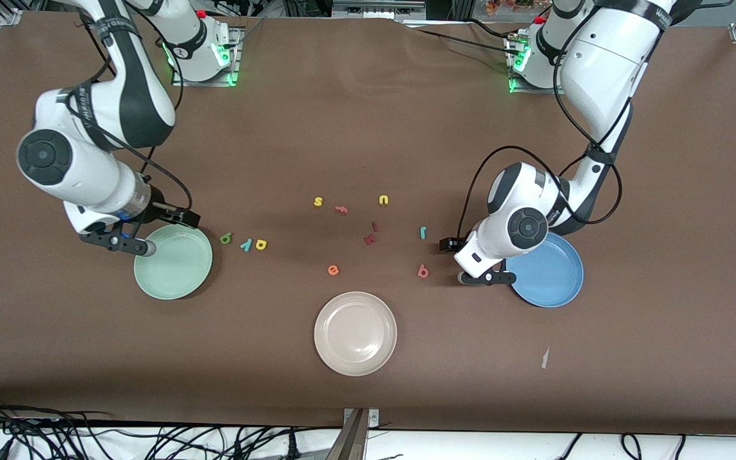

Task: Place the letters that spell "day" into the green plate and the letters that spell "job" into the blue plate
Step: 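Grasp the blue o with the left gripper while the right gripper descends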

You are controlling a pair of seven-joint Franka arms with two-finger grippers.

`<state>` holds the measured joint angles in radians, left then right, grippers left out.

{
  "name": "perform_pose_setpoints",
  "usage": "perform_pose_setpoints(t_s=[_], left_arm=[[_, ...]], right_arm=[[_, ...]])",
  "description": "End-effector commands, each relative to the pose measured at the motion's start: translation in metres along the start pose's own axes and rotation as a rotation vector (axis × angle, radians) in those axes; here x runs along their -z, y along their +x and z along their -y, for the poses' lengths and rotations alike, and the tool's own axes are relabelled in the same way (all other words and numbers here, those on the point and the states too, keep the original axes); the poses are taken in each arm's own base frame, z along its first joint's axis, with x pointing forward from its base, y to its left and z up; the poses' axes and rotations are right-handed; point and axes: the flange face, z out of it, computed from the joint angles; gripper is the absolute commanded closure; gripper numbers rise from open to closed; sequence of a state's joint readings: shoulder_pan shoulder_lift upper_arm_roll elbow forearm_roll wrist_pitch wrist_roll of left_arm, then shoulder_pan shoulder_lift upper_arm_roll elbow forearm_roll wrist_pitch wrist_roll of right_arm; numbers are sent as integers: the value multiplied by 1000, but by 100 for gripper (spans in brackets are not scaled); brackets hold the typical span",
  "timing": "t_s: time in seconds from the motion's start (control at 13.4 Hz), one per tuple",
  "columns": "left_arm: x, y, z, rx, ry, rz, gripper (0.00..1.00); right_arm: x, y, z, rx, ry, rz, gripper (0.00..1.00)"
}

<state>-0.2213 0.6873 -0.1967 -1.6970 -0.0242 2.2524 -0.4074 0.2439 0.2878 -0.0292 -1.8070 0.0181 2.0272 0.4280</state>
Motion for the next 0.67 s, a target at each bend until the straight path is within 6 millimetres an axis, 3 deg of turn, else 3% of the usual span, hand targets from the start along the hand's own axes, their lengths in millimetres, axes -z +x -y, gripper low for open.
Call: perform_pose_setpoints(t_s=[0.0,0.3,0.6], left_arm=[[4,-13,-4,33,45,-32,0],[-3,-14,-11,29,41,-46,2],[-17,-22,-6,22,39,-51,18]], right_arm=[[-21,2,23,6,20,-28,0],[-39,4,36,17,31,-50,0],[-56,8,36,-67,27,-41,0]])
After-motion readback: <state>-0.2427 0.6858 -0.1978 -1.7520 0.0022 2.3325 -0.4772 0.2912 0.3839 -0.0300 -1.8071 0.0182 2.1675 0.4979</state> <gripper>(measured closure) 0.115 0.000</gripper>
